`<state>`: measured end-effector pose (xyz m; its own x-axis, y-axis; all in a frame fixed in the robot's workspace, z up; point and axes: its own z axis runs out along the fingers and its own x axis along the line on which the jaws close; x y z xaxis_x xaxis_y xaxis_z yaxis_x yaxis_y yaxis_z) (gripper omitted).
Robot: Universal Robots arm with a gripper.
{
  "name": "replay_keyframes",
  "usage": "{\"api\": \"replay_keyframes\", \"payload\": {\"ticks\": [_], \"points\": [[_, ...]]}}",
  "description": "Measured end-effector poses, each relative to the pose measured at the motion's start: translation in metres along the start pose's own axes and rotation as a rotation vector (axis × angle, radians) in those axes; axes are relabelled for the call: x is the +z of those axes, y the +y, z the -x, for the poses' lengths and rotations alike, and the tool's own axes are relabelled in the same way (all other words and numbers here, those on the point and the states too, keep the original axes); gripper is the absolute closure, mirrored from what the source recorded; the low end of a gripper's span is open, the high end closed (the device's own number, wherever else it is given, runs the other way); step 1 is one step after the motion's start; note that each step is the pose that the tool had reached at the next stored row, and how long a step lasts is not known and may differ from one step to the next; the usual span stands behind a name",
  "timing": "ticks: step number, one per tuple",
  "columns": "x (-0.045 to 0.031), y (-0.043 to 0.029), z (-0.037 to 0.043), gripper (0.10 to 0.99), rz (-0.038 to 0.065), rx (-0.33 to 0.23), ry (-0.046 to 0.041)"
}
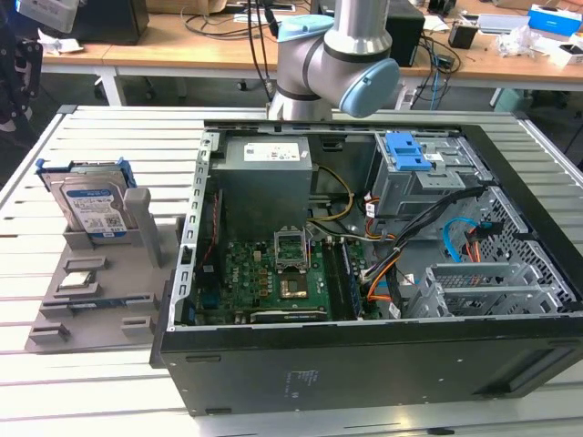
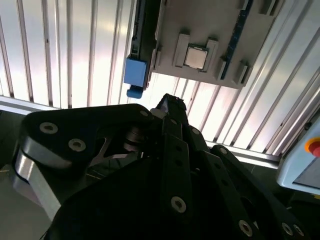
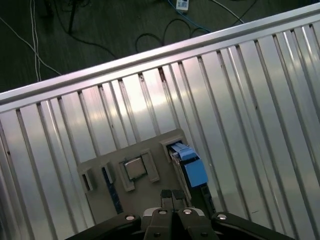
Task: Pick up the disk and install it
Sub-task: 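Pick up the disk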
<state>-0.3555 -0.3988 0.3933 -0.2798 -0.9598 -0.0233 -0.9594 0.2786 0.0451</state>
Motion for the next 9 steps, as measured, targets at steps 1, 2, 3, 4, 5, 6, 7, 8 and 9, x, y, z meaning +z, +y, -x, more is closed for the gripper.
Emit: {"api": "replay_keyframes", "payload": {"ticks": [1, 2, 3, 4, 5, 6, 7, 8, 9], "points": [[0.0000, 0.0000, 0.0000, 0.984, 0.000, -0.011, 0.0005], [0.0000, 0.0000, 0.0000, 0.984, 0.000, -0.019, 0.0008], [0.0000, 0.0000, 0.0000, 0.984, 0.001, -0.027, 0.0012], [0.0000, 0.0000, 0.0000, 0.984, 0.001, -0.037, 0.0016], [0.0000, 0.0000, 0.0000, 0.984, 0.001, -0.040, 0.0017], [0.0000, 0.0000, 0.0000, 0.984, 0.001, -0.043, 0.0019], [0.0000, 0.0000, 0.0000, 0.984, 0.001, -0.046, 0.0020], [0.0000, 0.0000, 0.0000, 0.984, 0.001, -0.049, 0.0022], [0.0000, 0.0000, 0.0000, 0.984, 0.001, -0.053, 0.0023]]}}
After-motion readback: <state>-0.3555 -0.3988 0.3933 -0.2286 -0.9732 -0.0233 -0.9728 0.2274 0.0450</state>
